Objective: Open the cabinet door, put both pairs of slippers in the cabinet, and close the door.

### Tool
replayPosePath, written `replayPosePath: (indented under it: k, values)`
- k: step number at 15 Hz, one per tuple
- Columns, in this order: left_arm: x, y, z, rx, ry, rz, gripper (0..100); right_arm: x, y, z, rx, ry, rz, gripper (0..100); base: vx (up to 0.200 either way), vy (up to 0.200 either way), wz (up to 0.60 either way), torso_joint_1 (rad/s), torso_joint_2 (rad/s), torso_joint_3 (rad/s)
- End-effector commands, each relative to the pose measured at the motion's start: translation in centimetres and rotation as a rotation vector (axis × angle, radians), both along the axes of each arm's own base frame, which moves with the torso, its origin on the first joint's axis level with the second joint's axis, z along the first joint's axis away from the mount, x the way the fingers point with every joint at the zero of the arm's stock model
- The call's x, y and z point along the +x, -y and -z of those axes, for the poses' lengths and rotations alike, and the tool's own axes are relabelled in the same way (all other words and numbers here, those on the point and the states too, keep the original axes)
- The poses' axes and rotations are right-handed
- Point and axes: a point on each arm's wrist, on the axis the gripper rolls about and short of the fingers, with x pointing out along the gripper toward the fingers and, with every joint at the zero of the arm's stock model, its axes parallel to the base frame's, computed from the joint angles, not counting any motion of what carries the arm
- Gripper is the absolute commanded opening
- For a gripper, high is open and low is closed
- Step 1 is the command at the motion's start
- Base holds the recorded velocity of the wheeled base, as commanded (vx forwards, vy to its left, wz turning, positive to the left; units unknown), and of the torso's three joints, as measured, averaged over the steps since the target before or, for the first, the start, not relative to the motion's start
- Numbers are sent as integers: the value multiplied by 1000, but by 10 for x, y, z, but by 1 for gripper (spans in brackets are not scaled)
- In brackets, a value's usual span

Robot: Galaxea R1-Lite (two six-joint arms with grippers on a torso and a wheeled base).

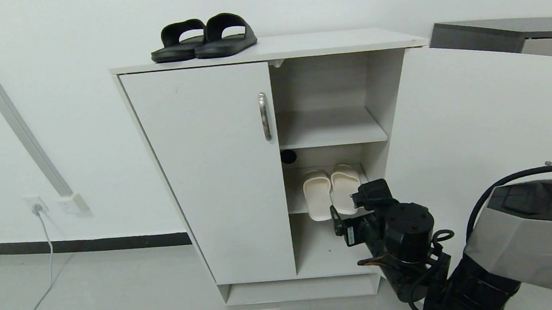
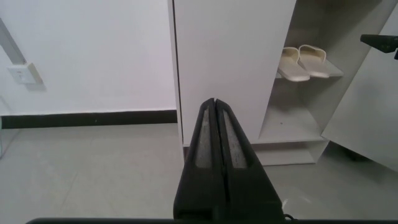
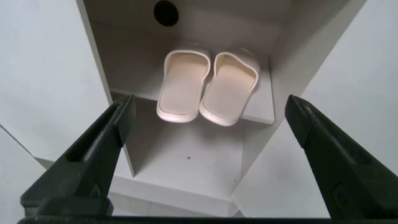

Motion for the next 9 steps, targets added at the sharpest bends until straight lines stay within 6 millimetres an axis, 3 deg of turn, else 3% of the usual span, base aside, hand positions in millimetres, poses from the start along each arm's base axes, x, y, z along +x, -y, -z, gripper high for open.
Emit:
replayPosePath:
  k: [1, 8, 9]
  values:
    - [0, 0, 0, 0, -1, 0, 0, 0, -1, 4, -8, -7, 0, 100, 0, 0, 0, 0, 0, 0]
    - [0, 0, 0, 0, -1, 0, 0, -1, 1, 7, -16, -17, 1, 100, 0, 0, 0, 0, 0, 0]
    - [0, 0, 0, -2, -1, 0, 0, 0, 2, 6, -15, -16, 3, 100, 0, 200, 0, 2, 2, 12]
